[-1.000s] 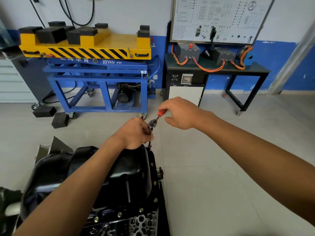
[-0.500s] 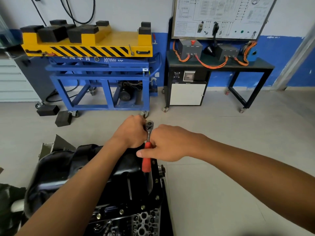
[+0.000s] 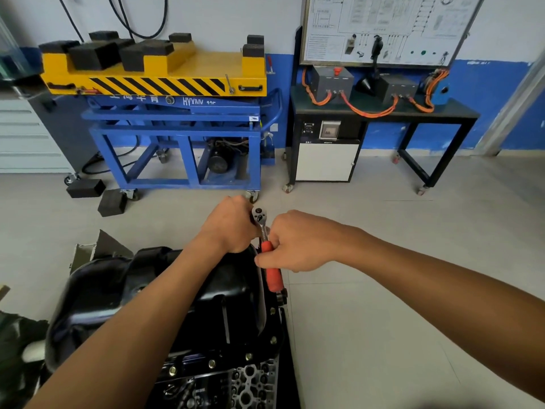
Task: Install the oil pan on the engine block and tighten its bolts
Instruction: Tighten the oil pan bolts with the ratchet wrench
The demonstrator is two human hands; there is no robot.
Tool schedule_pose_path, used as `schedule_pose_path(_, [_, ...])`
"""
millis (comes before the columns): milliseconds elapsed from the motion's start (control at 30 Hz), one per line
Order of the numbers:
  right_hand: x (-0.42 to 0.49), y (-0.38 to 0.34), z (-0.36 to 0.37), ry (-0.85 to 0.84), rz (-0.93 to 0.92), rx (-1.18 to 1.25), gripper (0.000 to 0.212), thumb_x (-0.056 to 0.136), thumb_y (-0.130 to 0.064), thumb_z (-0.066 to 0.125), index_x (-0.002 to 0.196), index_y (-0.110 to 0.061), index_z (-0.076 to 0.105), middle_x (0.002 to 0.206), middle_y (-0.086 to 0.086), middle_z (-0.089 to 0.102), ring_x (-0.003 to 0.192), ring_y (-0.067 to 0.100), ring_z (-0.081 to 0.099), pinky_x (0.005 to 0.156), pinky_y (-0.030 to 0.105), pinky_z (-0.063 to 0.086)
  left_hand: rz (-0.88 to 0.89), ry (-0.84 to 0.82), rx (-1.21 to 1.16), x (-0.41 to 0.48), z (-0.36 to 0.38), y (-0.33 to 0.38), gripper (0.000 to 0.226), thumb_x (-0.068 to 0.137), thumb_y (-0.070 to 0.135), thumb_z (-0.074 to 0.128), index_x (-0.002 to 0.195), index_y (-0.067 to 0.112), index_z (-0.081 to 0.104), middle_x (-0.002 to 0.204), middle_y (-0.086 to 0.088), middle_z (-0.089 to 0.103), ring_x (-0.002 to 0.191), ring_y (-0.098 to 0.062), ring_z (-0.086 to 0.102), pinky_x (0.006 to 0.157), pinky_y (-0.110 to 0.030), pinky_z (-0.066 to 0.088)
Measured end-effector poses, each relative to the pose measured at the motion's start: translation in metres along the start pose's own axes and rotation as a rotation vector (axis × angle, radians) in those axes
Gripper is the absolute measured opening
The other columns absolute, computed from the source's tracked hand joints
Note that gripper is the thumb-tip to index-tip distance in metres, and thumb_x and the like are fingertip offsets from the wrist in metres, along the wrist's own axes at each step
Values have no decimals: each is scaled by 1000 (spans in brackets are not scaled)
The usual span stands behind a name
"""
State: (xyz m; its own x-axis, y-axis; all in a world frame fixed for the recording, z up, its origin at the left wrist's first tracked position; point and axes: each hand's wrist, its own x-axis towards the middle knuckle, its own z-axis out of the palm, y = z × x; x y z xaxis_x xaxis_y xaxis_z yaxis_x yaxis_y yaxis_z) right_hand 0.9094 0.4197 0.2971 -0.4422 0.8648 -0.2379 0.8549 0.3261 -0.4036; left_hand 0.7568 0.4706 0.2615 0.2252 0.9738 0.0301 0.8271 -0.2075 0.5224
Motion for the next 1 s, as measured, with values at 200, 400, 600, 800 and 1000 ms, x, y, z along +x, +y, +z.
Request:
schedule_pose_path(200, [0, 12, -20, -79, 73, -36, 34, 81, -44, 69, 69, -12, 70, 64, -1, 72, 61, 17, 65, 57, 27, 48, 19, -23, -6, 2, 2, -2, 37, 78, 21, 77, 55, 14, 49, 59, -3, 52, 60, -20, 48, 58, -30, 40])
schedule_pose_path(400, [15, 32, -62, -118, 83, -380, 23, 79, -44, 78, 78, -21, 76, 57, -11, 65, 59, 2, 57, 58, 24, 41, 69, -33, 4, 5, 3, -5, 35, 81, 24, 79, 57, 18, 54, 60, 1, 57, 57, -13, 52, 50, -21, 34])
schedule_pose_path(600, [56, 37, -67, 193, -46, -629, 12, 84, -6, 67, 77, -16, 65, 73, 2, 51, 69, 28, 59, 58, 38, 47, 95, -100, -33, 7, 3, -6, 26, 80, 20, 79, 63, 9, 65, 67, -9, 68, 68, -26, 65, 60, -34, 52])
schedule_pose_path(800, [79, 31, -61, 272, -237, -597, 20, 80, 3, 56, 83, -14, 66, 82, 6, 64, 79, 29, 60, 61, 40, 49, 128, -195, -97, 9, 1, -9, 21, 80, 15, 76, 70, 0, 65, 70, -13, 68, 58, -13, 54, 67, -38, 52])
schedule_pose_path(1000, [57, 55, -56, 266, -211, -582, 12, 92, -31, 60, 93, -20, 65, 89, -3, 62, 87, 21, 58, 72, 42, 53, 62, -170, -126, 7, 3, -8, 13, 81, 13, 66, 69, 11, 66, 57, 4, 69, 55, -9, 64, 62, -29, 52])
